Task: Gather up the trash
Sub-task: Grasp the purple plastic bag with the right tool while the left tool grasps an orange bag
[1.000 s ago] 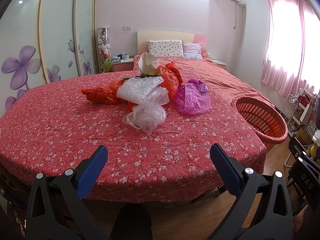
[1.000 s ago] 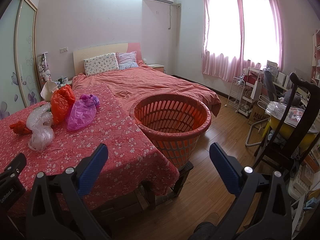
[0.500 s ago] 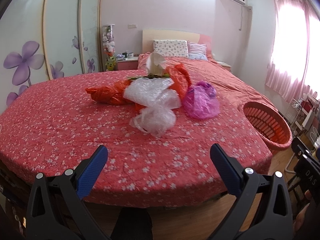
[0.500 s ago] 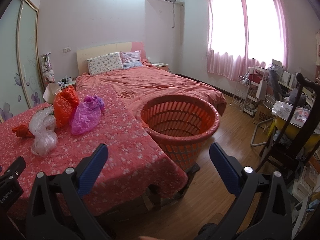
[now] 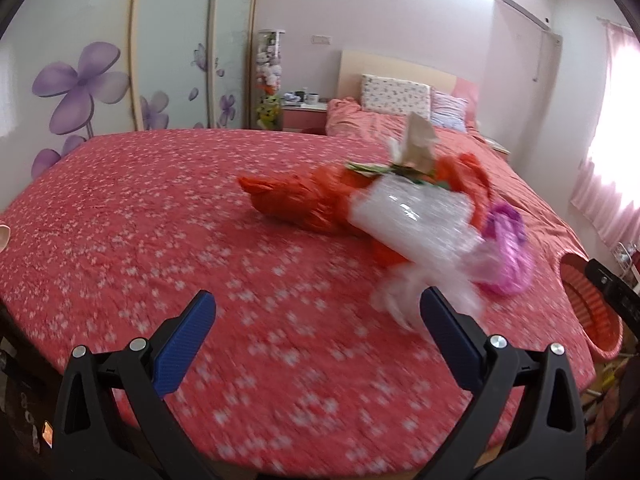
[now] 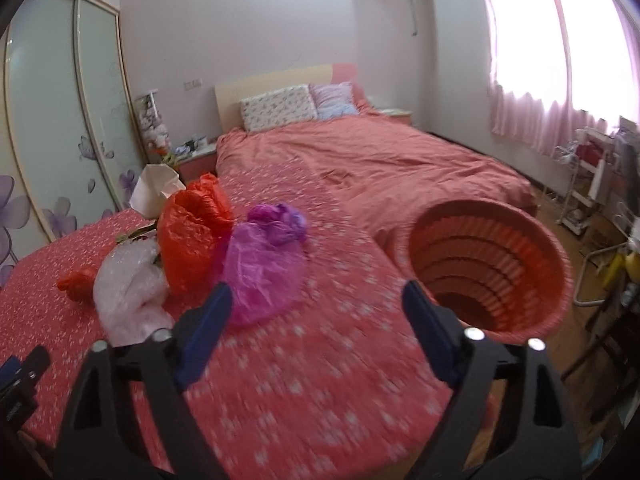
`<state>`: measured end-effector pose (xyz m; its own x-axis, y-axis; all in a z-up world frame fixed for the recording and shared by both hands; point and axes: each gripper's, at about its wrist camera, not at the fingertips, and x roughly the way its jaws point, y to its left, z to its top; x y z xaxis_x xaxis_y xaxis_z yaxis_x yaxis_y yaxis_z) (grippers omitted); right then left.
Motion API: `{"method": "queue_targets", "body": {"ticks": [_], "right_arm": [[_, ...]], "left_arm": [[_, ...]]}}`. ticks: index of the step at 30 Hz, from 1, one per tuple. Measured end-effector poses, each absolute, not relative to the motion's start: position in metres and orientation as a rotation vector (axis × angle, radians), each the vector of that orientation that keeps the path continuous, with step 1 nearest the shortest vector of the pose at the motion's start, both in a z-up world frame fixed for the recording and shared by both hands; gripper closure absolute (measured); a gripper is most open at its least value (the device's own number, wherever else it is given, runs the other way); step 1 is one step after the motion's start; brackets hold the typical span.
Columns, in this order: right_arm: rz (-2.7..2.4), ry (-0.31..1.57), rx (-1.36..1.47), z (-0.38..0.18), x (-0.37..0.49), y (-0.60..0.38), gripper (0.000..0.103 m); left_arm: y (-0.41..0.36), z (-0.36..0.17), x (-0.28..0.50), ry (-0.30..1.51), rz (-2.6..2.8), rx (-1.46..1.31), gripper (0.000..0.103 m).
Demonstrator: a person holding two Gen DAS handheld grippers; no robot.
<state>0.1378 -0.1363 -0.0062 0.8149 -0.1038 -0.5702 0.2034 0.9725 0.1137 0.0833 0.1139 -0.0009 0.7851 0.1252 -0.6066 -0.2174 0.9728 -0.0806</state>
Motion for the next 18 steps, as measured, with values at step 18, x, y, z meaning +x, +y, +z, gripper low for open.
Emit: {"method": "queue_targets", "body": {"ticks": [18], "right_arm": [[-0.070,0.850,0.206,-0.072,0.284,-0.110,0.062]], "left_arm": [[0.180,-0.015,0.183,0.705,0.207,-0.168,0.002]]}}
